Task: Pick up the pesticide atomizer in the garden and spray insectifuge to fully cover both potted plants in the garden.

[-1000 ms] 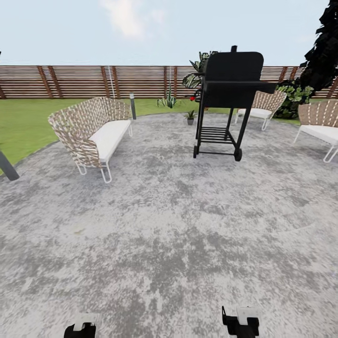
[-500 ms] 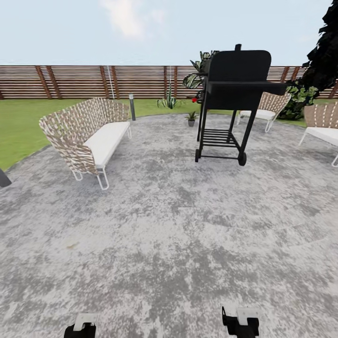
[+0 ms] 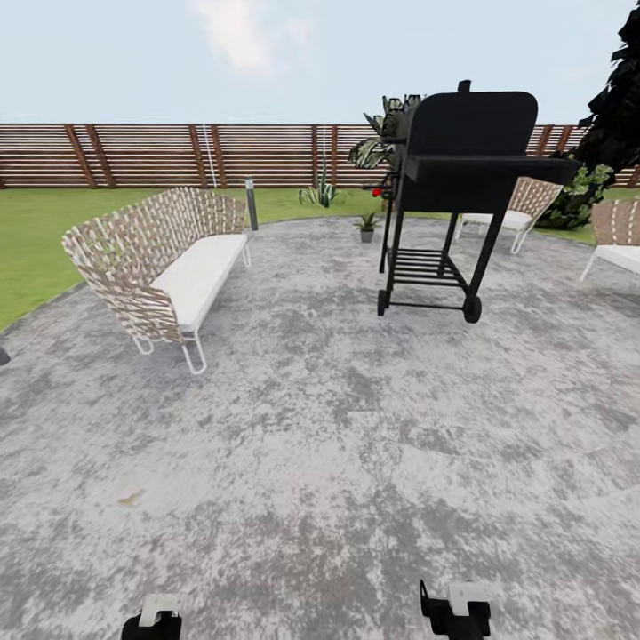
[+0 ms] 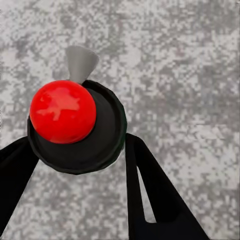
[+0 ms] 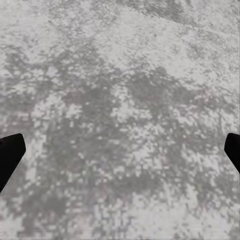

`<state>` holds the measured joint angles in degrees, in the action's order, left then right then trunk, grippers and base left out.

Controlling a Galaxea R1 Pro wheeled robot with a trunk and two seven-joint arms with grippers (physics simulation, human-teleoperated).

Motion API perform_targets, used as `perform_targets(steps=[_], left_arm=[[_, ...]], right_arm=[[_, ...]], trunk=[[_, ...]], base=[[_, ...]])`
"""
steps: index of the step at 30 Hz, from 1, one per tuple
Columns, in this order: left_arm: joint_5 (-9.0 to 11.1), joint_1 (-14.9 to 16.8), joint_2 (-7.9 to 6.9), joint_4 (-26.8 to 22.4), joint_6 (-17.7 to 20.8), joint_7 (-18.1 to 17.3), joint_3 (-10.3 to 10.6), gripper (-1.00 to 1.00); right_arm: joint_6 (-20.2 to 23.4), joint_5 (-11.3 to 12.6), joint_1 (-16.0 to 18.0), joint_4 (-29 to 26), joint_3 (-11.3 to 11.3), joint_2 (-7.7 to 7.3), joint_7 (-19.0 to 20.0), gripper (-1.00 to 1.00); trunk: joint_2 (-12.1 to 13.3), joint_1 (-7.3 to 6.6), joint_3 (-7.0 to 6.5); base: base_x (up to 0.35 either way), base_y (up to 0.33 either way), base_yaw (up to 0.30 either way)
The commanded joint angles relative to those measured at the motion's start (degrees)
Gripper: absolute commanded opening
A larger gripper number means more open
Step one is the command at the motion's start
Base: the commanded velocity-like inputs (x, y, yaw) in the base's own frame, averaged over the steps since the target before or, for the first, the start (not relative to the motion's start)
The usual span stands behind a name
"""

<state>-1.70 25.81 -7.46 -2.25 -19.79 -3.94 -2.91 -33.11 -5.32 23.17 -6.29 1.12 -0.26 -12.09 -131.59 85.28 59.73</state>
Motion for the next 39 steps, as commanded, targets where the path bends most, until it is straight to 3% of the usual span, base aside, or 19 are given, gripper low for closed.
perform_targets(steps=[1,39], left_arm=[[-0.16,0.03,-0.01,0.05,-0.16,-0.28,-0.34,-1.0],[-0.19,0.03,-0.01,0.11,-0.16,-0.28,-0.34,-1.0]], right_arm=[[-0.03,-0.57,0.03,0.05,0.11,0.0,-0.59,1.0],[-0.03,-0.57,0.03,0.05,0.11,0.0,-0.57,1.0]], trunk=[[-0.02,0.02,0.05],[-0.02,0.02,0.05]], base=[[0.336,0.077,0.0],[0.336,0.076,0.0]])
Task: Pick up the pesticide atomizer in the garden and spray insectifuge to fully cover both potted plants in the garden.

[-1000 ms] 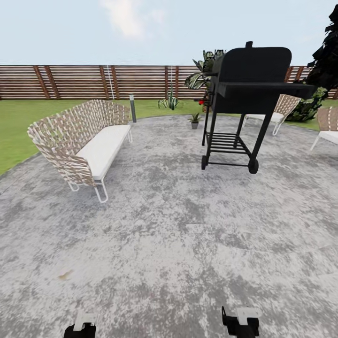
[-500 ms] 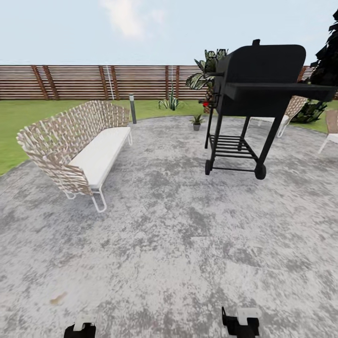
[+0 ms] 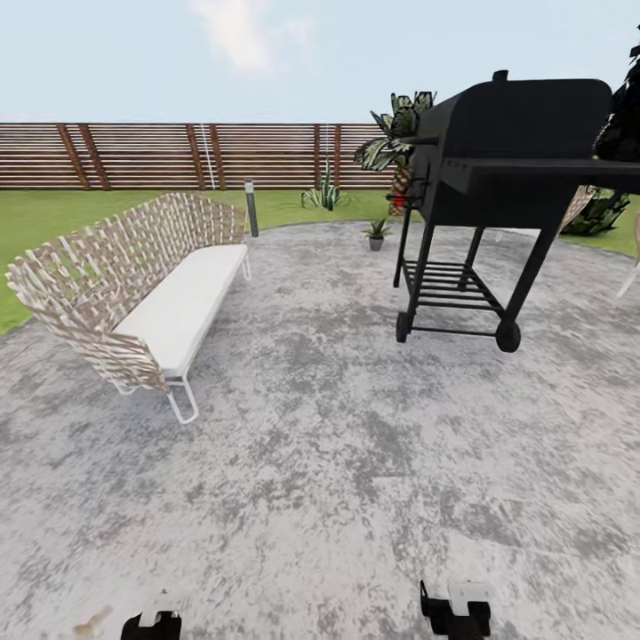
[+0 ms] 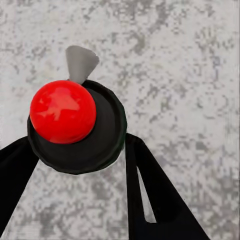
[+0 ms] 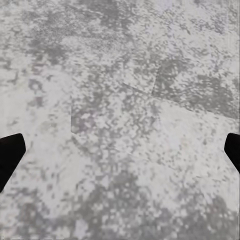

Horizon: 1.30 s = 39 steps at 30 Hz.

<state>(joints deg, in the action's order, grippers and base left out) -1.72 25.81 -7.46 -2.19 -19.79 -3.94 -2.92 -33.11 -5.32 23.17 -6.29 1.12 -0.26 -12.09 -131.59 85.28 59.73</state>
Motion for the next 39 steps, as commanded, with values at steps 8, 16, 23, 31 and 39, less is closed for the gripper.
perform_targets(steps=[8,16,23,31,39], left_arm=[[-0.15,0.03,-0.01,0.08,-0.16,-0.28,-0.33,-1.0],[-0.18,0.03,-0.01,0.08,-0.16,-0.28,-0.33,-1.0],[-0.17,0.03,-0.01,0.08,-0.16,-0.28,-0.34,-1.0],[-0.19,0.03,-0.01,0.08,-0.16,-0.28,-0.34,-1.0],[-0.16,0.03,-0.01,0.08,-0.16,-0.28,-0.33,-1.0]], right_arm=[[-0.03,-0.57,0.03,0.05,0.11,0.0,-0.57,1.0],[-0.03,-0.57,0.03,0.05,0.11,0.0,-0.57,1.0],[-0.03,-0.57,0.03,0.05,0.11,0.0,-0.57,1.0],[-0.03,-0.57,0.03,0.05,0.11,0.0,-0.57,1.0],[-0.03,-0.57,0.03,0.05,0.11,0.0,-0.57,1.0]], trunk=[[-0.02,0.02,0.05],[-0.02,0.02,0.05],[-0.02,0.02,0.05],[-0.02,0.02,0.05],[-0.02,0.02,0.05]], base=[[0.337,0.076,0.0],[0.337,0.076,0.0],[0.337,0.076,0.0],[0.336,0.074,0.0],[0.336,0.074,0.0]])
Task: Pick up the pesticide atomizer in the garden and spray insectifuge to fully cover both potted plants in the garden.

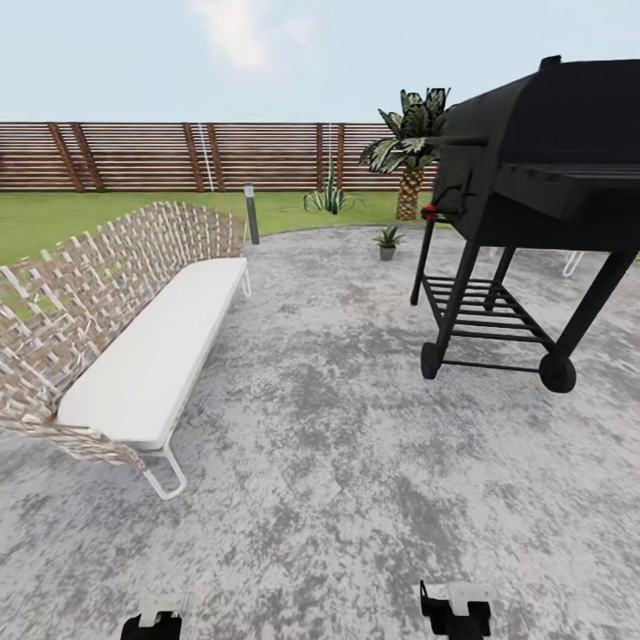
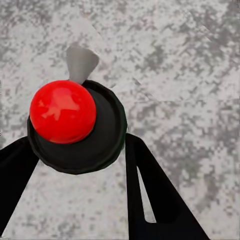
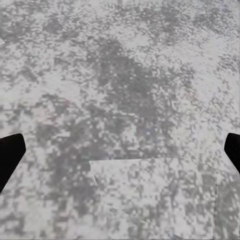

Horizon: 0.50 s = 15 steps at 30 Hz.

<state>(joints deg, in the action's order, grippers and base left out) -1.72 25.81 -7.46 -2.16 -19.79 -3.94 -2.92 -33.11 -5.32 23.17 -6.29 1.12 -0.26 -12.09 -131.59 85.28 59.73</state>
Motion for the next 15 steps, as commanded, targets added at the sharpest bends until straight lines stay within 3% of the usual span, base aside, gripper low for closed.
perform_targets(steps=[1,15], left_arm=[[-0.16,0.03,-0.01,0.05,-0.16,-0.27,-0.34,-1.0],[-0.19,0.03,-0.01,0.05,-0.25,-0.27,-0.33,-1.0]], right_arm=[[-0.03,-0.57,0.03,0.05,0.11,0.0,-0.57,1.0],[-0.03,-0.57,0.03,0.05,0.11,0.0,-0.57,1.0]], trunk=[[-0.02,0.02,0.05],[-0.02,0.02,0.05]], base=[[0.337,0.074,0.0],[0.337,0.074,-0.001]])
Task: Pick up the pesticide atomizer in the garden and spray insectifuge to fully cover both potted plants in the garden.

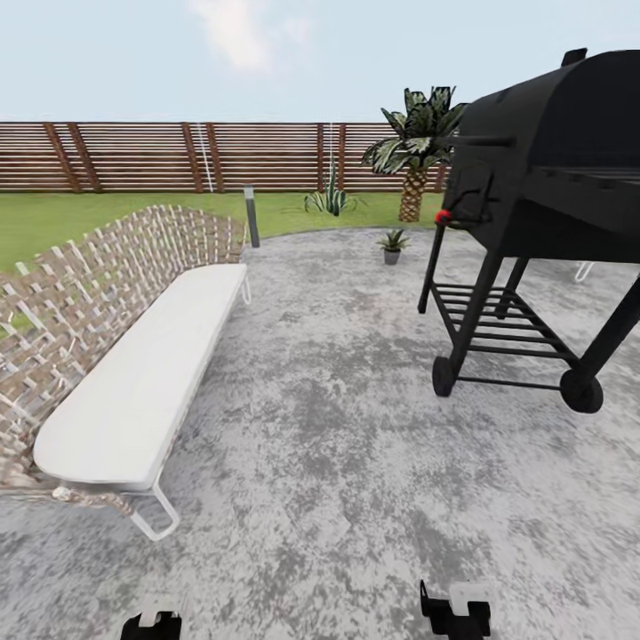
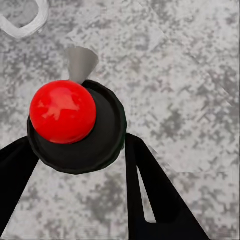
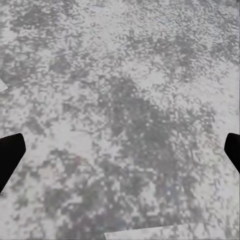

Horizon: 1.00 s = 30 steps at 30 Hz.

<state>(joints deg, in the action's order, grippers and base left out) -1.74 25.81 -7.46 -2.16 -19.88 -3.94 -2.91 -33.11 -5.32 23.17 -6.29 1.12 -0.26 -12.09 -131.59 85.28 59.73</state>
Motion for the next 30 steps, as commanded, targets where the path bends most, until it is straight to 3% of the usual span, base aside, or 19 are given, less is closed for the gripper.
perform_targets(steps=[1,11,30], left_arm=[[-0.18,0.03,-0.01,0.05,-0.16,-0.27,-0.34,-1.0],[-0.24,-0.05,-0.01,0.13,-0.16,-0.34,-0.34,-1.0],[-0.19,-0.06,-0.01,0.14,-0.16,-0.29,-0.31,-1.0]], right_arm=[[-0.03,-0.57,0.03,0.05,0.11,0.0,-0.57,1.0],[-0.03,-0.57,0.03,0.05,0.11,0.0,-0.57,1.0],[-0.03,-0.57,0.03,0.05,0.11,0.0,-0.57,1.0]], trunk=[[-0.02,0.02,0.05],[-0.02,0.02,0.05],[-0.02,0.02,0.05]], base=[[0.337,0.074,-0.094],[0.336,0.028,-0.233],[0.34,-0.004,-0.004]])
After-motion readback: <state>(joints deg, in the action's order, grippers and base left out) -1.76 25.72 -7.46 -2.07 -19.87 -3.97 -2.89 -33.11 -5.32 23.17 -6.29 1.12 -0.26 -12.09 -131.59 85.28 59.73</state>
